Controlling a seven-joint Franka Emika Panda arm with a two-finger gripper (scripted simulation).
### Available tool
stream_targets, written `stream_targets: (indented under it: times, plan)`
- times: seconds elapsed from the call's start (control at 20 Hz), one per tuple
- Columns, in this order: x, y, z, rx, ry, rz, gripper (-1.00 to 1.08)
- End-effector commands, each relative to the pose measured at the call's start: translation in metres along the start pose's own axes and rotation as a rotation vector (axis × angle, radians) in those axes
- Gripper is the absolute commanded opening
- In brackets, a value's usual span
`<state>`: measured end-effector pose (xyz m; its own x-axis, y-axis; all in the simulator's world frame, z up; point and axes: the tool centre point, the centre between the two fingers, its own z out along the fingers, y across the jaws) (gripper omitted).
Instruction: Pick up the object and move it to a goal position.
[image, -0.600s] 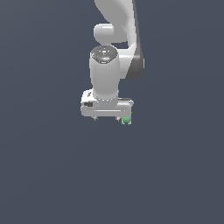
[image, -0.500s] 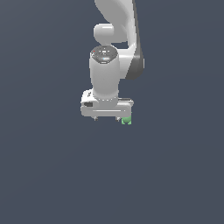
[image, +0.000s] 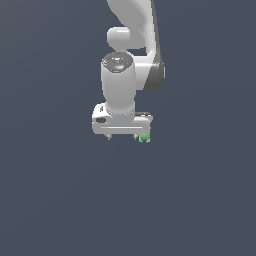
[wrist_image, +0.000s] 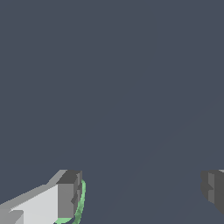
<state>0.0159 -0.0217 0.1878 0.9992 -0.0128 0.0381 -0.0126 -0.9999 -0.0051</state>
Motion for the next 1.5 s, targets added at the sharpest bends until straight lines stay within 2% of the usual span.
stream_targets:
  times: [0.0, 0.25, 0.55, 1.05, 1.45]
  plan:
    - [0.000, 0.000, 0.000, 0.001, 0.001, 0.000, 1.00]
    - [-0.005, -0.007, 0.006, 0.001, -0.002, 0.002, 1.00]
    - [-0.022, -0.028, 0.023, 0.000, -0.008, 0.008, 1.00]
    - [-0.082, -0.082, 0.068, -0.003, -0.026, 0.026, 1.00]
    - [-0.119, -0.106, 0.089, -0.005, -0.036, 0.034, 1.00]
